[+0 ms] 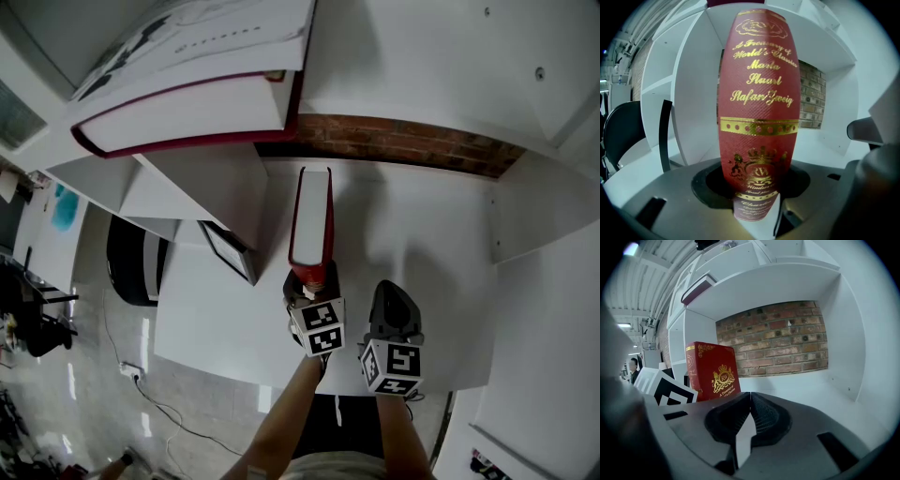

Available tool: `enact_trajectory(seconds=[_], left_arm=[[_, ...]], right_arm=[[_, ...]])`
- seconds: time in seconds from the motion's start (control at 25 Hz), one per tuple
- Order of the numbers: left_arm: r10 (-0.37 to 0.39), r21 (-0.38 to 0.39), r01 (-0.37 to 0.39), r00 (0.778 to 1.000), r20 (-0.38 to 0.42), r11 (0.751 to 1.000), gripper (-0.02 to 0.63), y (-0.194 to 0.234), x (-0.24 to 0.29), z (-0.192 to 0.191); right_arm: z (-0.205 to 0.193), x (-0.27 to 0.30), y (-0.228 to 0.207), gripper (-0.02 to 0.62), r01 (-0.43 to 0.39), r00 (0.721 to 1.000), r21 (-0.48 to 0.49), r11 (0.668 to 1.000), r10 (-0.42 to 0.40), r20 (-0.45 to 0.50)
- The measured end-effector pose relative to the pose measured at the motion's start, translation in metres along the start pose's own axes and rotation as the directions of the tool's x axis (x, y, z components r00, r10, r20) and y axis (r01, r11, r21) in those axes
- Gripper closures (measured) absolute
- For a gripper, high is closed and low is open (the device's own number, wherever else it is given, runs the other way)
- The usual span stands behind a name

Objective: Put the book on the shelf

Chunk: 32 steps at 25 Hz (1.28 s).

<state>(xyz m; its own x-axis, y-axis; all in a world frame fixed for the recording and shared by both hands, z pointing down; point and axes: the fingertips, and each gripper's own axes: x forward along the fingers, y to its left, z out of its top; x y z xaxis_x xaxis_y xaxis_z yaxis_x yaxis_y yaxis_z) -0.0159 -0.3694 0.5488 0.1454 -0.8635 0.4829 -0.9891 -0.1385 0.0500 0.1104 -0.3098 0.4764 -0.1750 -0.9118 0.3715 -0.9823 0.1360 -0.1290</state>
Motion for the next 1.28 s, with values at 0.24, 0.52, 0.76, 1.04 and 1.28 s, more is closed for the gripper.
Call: enact_trajectory(seconds=[0.24,0.52,0.76,1.04,1.28], left_arm=[[0.002,0.005,-0.002,1.0,0.006,1.0,0.362,-0.002,0.005,0.0],[0.0,0.005,0.0,1.0,0.015,1.0,0.362,-0.002,0.013,0.002],[-0.002,0.007,0.002,1.0,0.018,1.0,0.362,-0.002,0.02,0.006],[-0.01,0.012,0.01,1.0,0.029,1.0,0.36,-0.004,0.03,0.01],[-0.029,0.016,0.028,0.999,0.042,0.999,0.36,-0.006,0.039,0.015]], right_arm=[[0.0,0.003,-0.001,0.578,-0.005,1.0,0.002,1.0,0.005,-0.002],[-0.002,0.006,-0.005,0.578,-0.005,1.0,0.005,1.0,0.005,-0.009],[-0.004,0.008,-0.01,0.578,0.003,1.0,0.006,1.0,-0.003,-0.014],[-0.006,0.011,-0.014,0.578,0.009,1.0,0.011,1.0,-0.009,-0.02],[-0.005,0.012,-0.018,0.578,0.019,1.0,0.012,1.0,-0.018,-0.023]])
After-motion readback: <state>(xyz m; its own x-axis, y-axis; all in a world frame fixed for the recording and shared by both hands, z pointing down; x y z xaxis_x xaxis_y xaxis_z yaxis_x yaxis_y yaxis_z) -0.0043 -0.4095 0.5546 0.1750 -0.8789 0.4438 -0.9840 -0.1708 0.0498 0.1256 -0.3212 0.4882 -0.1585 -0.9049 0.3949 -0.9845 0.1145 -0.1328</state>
